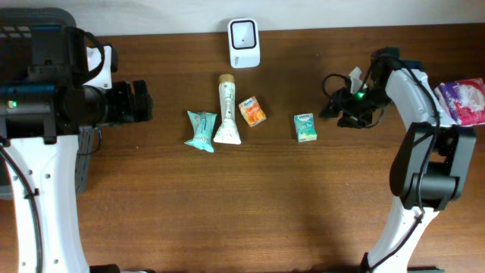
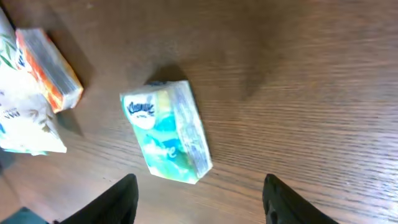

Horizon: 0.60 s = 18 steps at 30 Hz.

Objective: Scan the item barcode
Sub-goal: 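Grasp the green-white Kleenex pack with the right gripper and lift it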

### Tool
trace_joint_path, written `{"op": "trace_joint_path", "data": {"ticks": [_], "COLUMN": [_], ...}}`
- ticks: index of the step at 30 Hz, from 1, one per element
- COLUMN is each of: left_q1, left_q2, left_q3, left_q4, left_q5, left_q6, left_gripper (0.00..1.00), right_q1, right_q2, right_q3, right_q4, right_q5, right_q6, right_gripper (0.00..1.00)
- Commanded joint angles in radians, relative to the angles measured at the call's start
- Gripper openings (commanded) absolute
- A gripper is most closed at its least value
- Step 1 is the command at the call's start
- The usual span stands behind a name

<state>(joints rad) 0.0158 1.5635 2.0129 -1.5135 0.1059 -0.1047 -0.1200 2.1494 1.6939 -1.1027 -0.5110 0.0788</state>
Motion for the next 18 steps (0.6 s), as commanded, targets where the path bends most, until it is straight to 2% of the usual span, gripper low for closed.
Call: {"op": "trace_joint_path", "data": {"ticks": [1,6,8,10,14,15,16,18], "left_q1": [-0.002,-0.002,-0.002,-0.002,-0.002,-0.002,-0.002,-0.002], "left_q2": [-0.003,-0.003,-0.003,-0.003,-0.003,-0.003,-0.003,-0.003], "left_q3": [0.001,0.001,0.001,0.001,0.001,0.001,0.001,0.001], "left_q4": [0.002,0.002,0.002,0.002,0.002,0.002,0.002,0.002], "left_q5": [0.010,0.010,0.010,0.010,0.010,0.010,0.010,0.010], "left_q6": [0.012,0.012,0.012,0.012,0.012,0.012,0.012,0.012], "left_gripper": [0.99,0.99,0.99,0.99,0.99,0.99,0.99,0.99], "right_q1": [0.069,0.102,0.102,0.102,0.102,0.102,0.102,0.102], "right_q2": [-0.015,-0.015,-0.015,-0.015,-0.015,-0.015,-0.015,-0.015], "right_q3": [-0.021,-0.171,-0.220,-0.220,-0.220,-0.220,-0.220,-0.220], "right_q4": [0.028,0.173,0.223,0.231,0.252,0.251,0.251,0.254], "right_q5": [0.086,0.105,0.102,0.035,-0.016,-0.016,-0.017,-0.126], "right_q6": [-0.023,-0.019,-0.019,-0.019,-0.019,-0.019,-0.019,-0.020], "right_gripper": [0.58,0.53,0.33,0.27,0.27,0.18,0.04,0.04]}}
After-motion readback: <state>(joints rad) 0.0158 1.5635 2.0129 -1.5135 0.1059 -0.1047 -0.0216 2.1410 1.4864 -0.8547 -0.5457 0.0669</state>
